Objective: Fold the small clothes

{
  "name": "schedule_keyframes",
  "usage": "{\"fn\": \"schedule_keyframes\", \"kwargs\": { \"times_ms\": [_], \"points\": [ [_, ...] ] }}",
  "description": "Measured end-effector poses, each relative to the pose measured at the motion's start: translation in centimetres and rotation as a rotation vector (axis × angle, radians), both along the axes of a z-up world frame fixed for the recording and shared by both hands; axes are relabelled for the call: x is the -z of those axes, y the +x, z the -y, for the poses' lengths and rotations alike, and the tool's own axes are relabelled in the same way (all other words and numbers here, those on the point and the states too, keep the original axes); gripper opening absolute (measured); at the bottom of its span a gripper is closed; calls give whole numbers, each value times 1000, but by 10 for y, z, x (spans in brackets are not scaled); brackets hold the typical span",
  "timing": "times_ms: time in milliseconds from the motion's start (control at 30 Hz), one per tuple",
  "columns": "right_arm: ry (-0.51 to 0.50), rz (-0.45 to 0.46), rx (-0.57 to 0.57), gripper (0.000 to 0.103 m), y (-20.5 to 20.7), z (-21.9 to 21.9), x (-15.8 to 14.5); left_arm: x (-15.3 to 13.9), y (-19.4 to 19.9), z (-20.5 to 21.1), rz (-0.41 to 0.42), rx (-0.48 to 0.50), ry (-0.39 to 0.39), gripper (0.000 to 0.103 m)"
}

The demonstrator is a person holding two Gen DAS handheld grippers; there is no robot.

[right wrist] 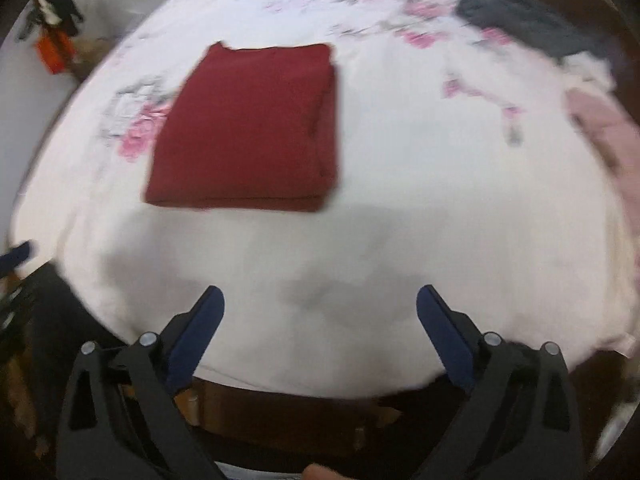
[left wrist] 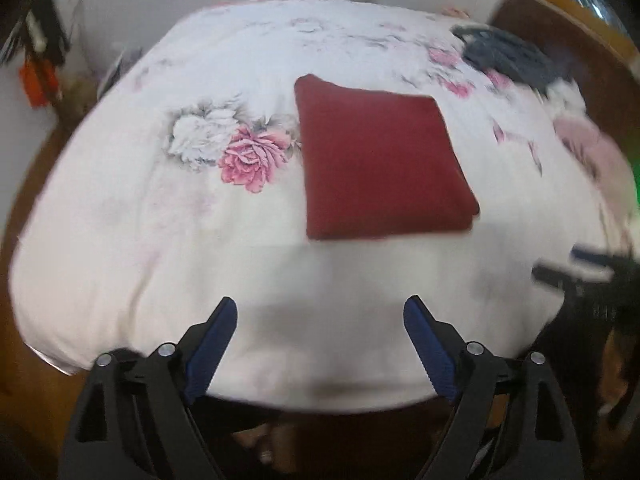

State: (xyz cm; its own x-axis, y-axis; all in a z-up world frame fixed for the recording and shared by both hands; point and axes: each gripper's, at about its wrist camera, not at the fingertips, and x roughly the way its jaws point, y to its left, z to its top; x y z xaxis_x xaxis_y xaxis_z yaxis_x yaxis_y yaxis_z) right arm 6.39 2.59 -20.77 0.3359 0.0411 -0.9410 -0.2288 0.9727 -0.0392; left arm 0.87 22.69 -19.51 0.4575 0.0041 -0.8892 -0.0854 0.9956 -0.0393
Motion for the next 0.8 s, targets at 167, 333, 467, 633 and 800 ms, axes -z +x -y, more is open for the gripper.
{"fn": "schedule_keyframes", "kwargs": {
  "times_ms": [167, 333, 467, 633, 800],
  "points": [
    [28, -1, -3, 97, -26, 0, -22, -39, -40, -4, 76, -22, -27, 89],
    [81, 116, -19, 97, -42, 3, -92, -103, -63, -8, 172, -98, -47, 89],
    [83, 284, -56, 99, -61, -2, -166, -155, -74, -15, 212, -98, -103, 89],
    [69, 409, -86, 100, -86, -13, -219, -193, -78, -9, 189, -69, -13, 89],
    [85, 424, -100, 100, -100, -16, -233, -209, -93, -4, 236, -60, -5, 89]
  ]
}}
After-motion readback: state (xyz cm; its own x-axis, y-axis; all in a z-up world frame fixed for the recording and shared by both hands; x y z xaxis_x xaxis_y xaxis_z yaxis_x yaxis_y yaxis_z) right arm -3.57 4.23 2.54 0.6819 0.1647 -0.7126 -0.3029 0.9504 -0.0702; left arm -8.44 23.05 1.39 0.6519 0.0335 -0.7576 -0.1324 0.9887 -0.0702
